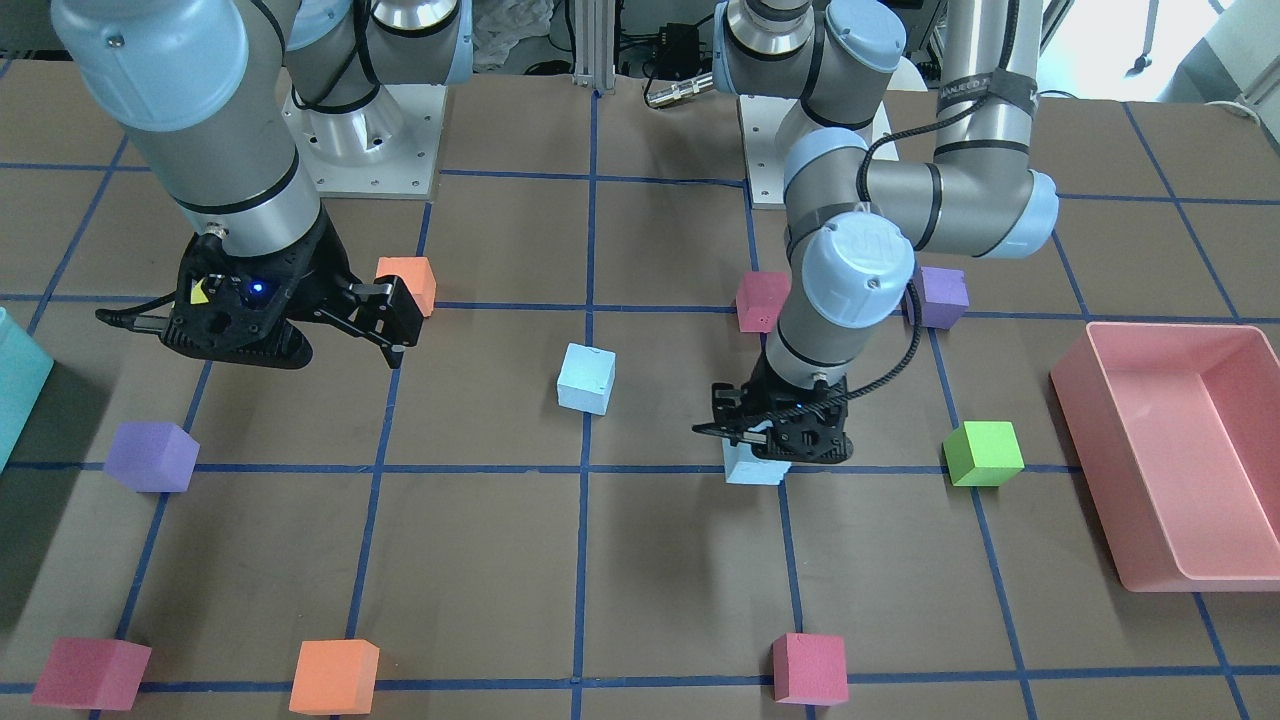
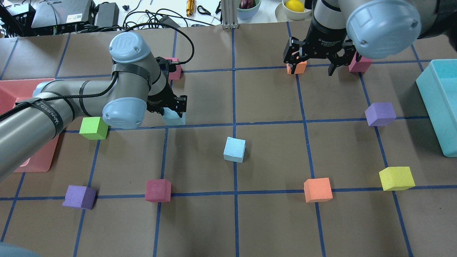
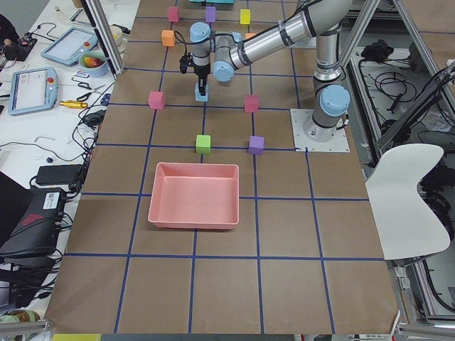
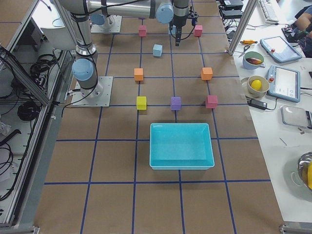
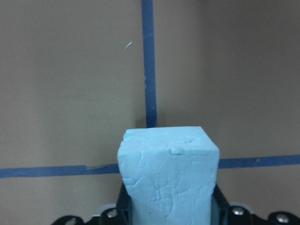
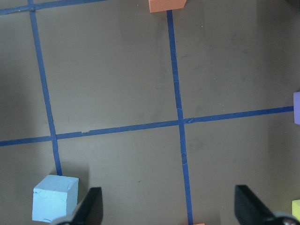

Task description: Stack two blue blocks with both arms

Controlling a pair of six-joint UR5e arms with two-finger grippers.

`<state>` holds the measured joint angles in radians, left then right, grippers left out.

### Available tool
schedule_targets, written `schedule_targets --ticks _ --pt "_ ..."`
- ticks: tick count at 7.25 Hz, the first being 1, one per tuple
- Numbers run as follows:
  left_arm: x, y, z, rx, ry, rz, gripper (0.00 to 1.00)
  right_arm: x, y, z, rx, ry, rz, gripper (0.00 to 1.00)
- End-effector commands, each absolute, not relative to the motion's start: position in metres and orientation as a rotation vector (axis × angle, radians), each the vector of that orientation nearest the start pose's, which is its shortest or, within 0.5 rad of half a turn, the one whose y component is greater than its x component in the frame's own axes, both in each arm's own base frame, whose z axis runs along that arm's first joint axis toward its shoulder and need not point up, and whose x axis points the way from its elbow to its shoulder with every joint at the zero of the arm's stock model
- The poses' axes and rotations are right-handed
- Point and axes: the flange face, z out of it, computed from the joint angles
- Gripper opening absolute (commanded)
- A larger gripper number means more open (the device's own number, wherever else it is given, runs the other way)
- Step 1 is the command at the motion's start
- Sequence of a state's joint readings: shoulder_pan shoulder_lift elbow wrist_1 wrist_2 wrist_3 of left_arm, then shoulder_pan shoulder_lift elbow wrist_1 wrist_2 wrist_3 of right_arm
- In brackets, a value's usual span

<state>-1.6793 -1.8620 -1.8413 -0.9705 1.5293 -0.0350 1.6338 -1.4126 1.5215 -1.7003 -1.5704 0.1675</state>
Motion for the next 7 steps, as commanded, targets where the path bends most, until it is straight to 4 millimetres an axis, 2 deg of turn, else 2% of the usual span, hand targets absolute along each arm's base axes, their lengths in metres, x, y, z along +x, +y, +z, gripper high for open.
schedule_targets --ticks 1,2,3,4,6,7 --pt "-0.287 -0.49 0.297 0.268 3.194 -0.121 0.0 0.166 -0.536 0.455 0.02 3.135 -0.047 1.0" --pt "-0.312 -0.474 0.301 0.204 3.207 -0.123 0.0 0.162 -0.536 0.456 0.005 3.144 -0.051 1.0" --pt "-0.334 -0.458 0.294 0.171 3.212 -0.094 0.0 0.15 -0.539 0.457 0.017 3.141 -0.053 1.0" --pt "-0.356 -0.447 0.28 0.192 3.206 -0.06 0.0 0.137 -0.54 0.46 0.027 3.143 -0.056 1.0" --pt "-0.364 -0.44 0.274 0.182 3.207 -0.029 0.0 0.11 -0.533 0.463 0.022 3.144 0.034 1.0" --pt "-0.365 -0.438 0.274 0.187 3.206 -0.026 0.0 0.11 -0.528 0.469 0.019 3.144 0.017 1.0"
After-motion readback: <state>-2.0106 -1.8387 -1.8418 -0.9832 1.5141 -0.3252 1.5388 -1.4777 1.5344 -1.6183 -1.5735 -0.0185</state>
